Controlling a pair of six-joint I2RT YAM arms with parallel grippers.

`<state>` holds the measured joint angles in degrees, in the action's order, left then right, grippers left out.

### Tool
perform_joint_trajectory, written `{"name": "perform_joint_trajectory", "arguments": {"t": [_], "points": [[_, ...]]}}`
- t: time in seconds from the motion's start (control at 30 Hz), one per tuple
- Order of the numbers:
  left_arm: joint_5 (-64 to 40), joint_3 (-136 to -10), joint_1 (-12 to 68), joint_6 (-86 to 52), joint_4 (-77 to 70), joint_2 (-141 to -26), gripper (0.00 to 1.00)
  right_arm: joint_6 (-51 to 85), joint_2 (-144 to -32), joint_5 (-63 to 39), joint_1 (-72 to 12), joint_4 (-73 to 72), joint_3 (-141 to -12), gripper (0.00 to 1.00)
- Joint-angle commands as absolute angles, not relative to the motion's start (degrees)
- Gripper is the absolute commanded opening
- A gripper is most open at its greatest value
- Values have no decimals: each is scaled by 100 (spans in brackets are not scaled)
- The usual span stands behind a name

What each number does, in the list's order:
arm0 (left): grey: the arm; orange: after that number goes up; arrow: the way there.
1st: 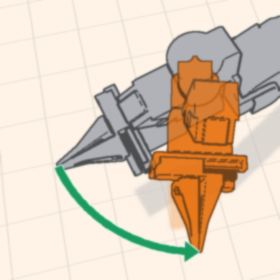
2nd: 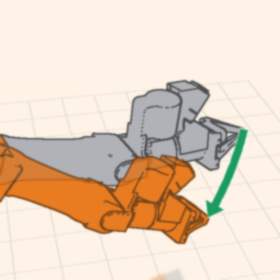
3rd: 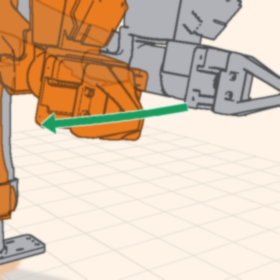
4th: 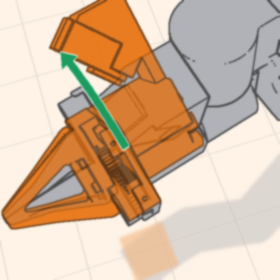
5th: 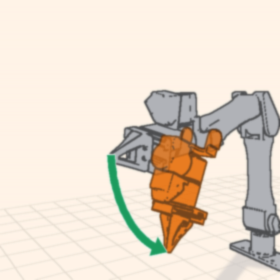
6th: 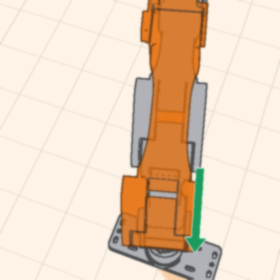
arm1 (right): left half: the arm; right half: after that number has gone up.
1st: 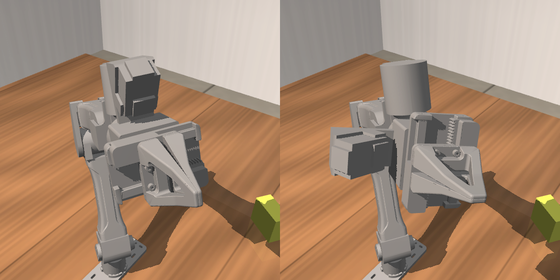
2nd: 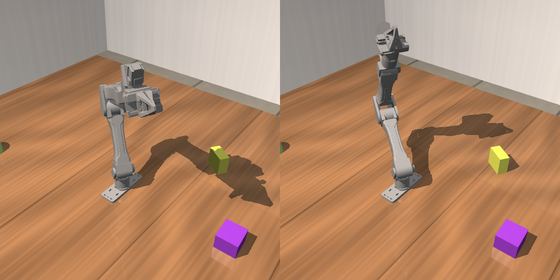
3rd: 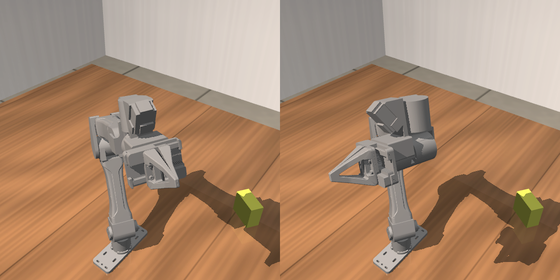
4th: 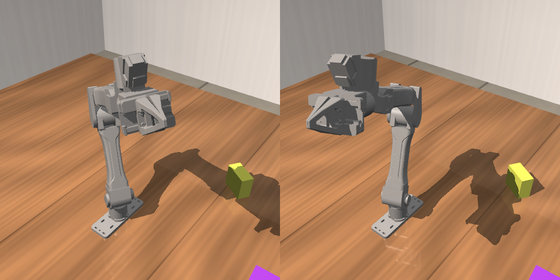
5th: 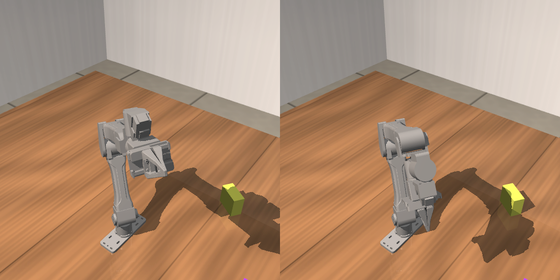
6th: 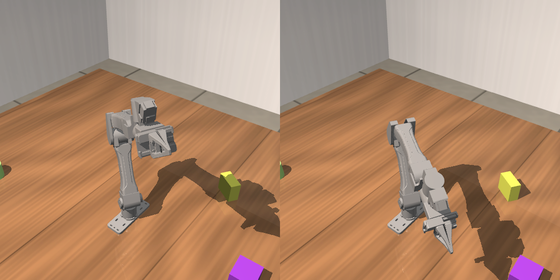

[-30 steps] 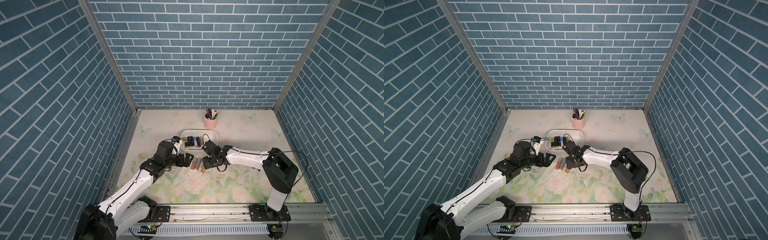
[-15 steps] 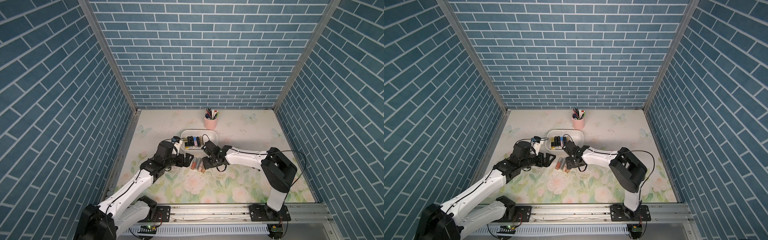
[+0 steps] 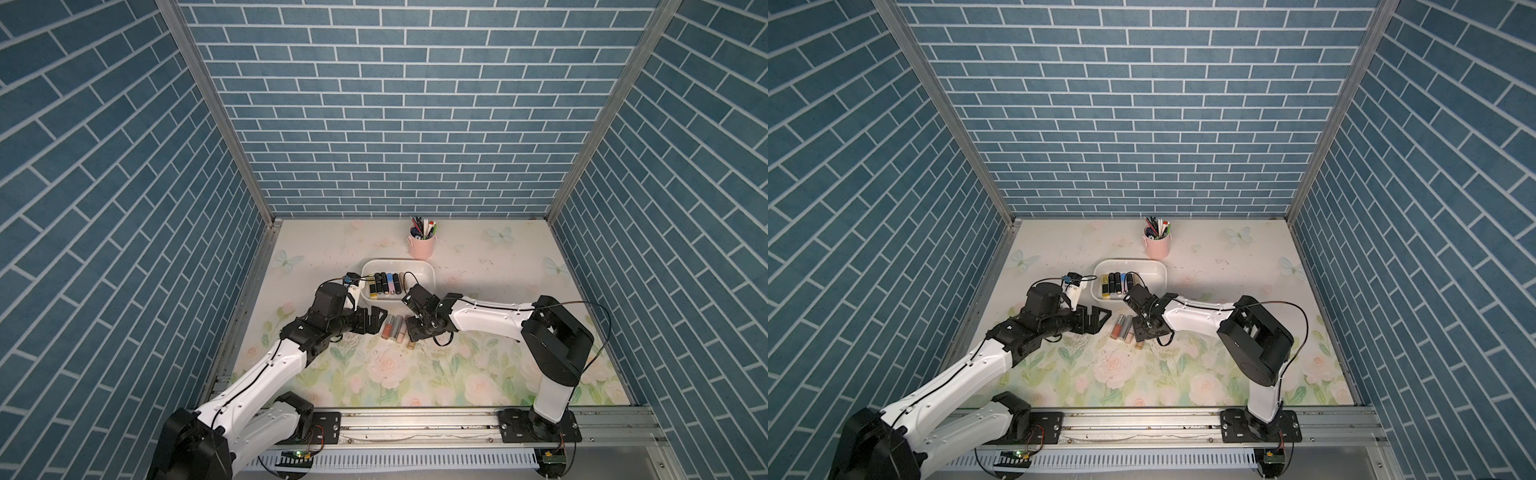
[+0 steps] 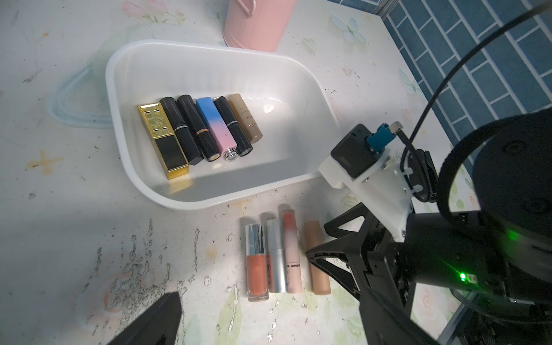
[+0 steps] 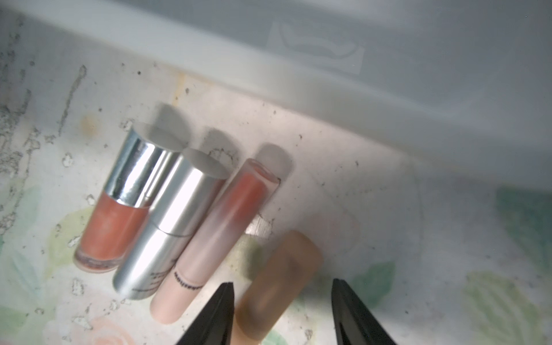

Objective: Put the lipstick into the storage box
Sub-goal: Pick up the lipstick at the center of the board.

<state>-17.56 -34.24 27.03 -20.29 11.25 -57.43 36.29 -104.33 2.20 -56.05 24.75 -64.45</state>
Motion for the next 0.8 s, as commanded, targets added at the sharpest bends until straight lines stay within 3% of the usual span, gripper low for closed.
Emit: {"name": "perform_joint_trajectory", "arguments": {"t": [0.0, 0.4, 0.63, 0.77], "points": [[-1688, -3397, 2708, -1960, 1098, -5676, 100, 3821, -10302, 275, -5680, 2767, -6309, 56], [-1705, -3384, 2718, -1969, 1091, -5641, 100, 3911, -10275, 293, -5871, 2866, -6111, 48], [-1716, -3393, 2716, -1965, 1096, -5676, 100, 3902, -10206, 293, -5887, 2876, -6082, 23], [-1726, -3398, 2716, -1978, 1083, -5678, 100, 3885, -10062, 417, -5871, 2957, -6091, 19]]}}
